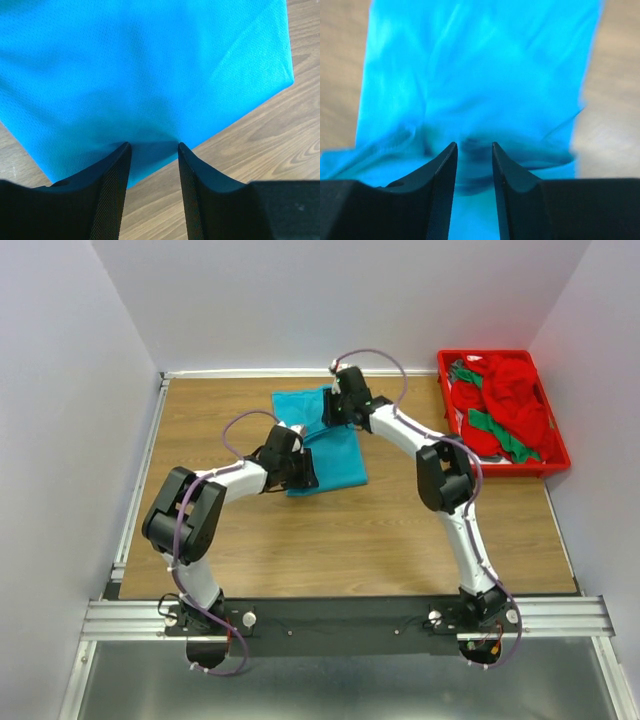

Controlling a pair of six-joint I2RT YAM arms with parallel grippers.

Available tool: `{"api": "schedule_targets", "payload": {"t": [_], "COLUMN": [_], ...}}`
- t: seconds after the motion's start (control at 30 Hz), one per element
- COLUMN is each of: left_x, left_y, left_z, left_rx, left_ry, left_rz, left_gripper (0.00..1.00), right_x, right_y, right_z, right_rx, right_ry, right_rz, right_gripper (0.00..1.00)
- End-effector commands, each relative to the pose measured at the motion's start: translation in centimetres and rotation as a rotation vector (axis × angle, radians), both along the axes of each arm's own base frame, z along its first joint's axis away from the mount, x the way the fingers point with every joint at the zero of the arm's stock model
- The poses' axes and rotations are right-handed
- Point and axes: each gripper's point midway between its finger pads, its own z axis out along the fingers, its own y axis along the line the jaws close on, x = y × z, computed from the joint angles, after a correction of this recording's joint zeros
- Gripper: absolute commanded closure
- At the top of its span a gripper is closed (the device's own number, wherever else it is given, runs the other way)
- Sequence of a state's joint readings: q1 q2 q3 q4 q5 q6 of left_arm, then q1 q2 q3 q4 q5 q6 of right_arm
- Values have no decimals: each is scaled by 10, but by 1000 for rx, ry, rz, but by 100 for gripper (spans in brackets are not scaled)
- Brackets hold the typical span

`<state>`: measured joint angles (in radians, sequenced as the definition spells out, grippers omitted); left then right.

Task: Fold and stack the t-shirts
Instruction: Fold the tshirt

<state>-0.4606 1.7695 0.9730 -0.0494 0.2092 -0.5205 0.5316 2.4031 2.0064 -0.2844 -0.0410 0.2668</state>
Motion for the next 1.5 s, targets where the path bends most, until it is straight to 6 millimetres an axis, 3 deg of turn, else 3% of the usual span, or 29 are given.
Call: {"api": "schedule_targets", "payload": {"t": [0.0, 0.07, 0.1, 0.13, 0.17, 0.2, 0.23, 0.3, 0.4, 0.47, 0.57, 0.77, 0.8, 0.87, 0.9, 1.0, 1.03, 1.07, 1.13, 1.17, 1.27, 1.33, 1.4, 1.47], "left_x": [-31, -35, -36, -39, -41, -45, -48, -58, -68, -71, -71, -68, -68, -69, -70, -74, -74, -75, -77, -78, -80, -81, -77, -72], "left_y": [8, 7, 7, 6, 5, 6, 4, 4, 7, 9, 10, 11, 11, 11, 11, 12, 11, 12, 12, 13, 14, 15, 14, 16], "left_z": [-18, -16, -16, -15, -13, -15, -12, -13, -11, -8, -3, 4, 4, 4, 3, 2, 2, 2, 2, 1, 0, 0, 6, 15], "left_rx": [34, 19, 19, 10, 4, 4, -10, -18, -19, -23, -26, -30, -30, -31, -28, -28, -29, -29, -29, -27, -25, -20, -26, -21], "left_ry": [93, 96, 98, 101, 98, 106, 109, 126, 123, 114, 104, 77, 78, 80, 82, 88, 88, 90, 90, 92, 95, 93, 74, 48], "left_rz": [-36, -44, -44, -54, -60, -67, -80, -92, -97, -95, -85, -77, -78, -81, -81, -83, -87, -86, -87, -87, -86, -83, -76, -61], "left_gripper": [49, 49, 49, 49, 49, 49, 49, 49, 48, 48, 48, 48, 48, 48, 48, 48, 48, 48, 48, 48, 48, 48, 48, 47], "right_x": [29, 11, 1, -9, -21, -41, -55, -86, -123, -143, -154, -156, -150, -146, -137, -124, -114, -109, -90, -80, -47, -25, -7, -2], "right_y": [-15, -18, -19, -20, -18, -21, -15, -12, 10, 21, 36, 56, 62, 66, 73, 79, 86, 88, 95, 94, 89, 75, 63, 57], "right_z": [69, 85, 64, 83, 81, 58, 70, 47, 38, 23, 16, -7, -4, -20, -11, -27, -15, -21, -4, -15, -5, -16, -2, 23], "right_rx": [6, 24, 13, 36, 55, 43, 81, 72, 107, 131, 178, 238, 251, 253, 266, 266, 285, 289, 313, 305, 318, 318, 360, 395], "right_ry": [-132, -125, -77, -85, -57, 9, 18, 94, 158, 220, 257, 319, 307, 331, 303, 310, 279, 284, 233, 236, 185, 183, 170, 148], "right_rz": [-30, 2, 19, 30, 59, 83, 121, 159, 266, 325, 374, 436, 441, 437, 442, 425, 428, 425, 416, 379, 297, 233, 201, 212], "right_gripper": [56, 56, 56, 56, 56, 56, 57, 60, 61, 62, 65, 68, 68, 68, 68, 67, 67, 67, 66, 65, 63, 62, 62, 60]}}
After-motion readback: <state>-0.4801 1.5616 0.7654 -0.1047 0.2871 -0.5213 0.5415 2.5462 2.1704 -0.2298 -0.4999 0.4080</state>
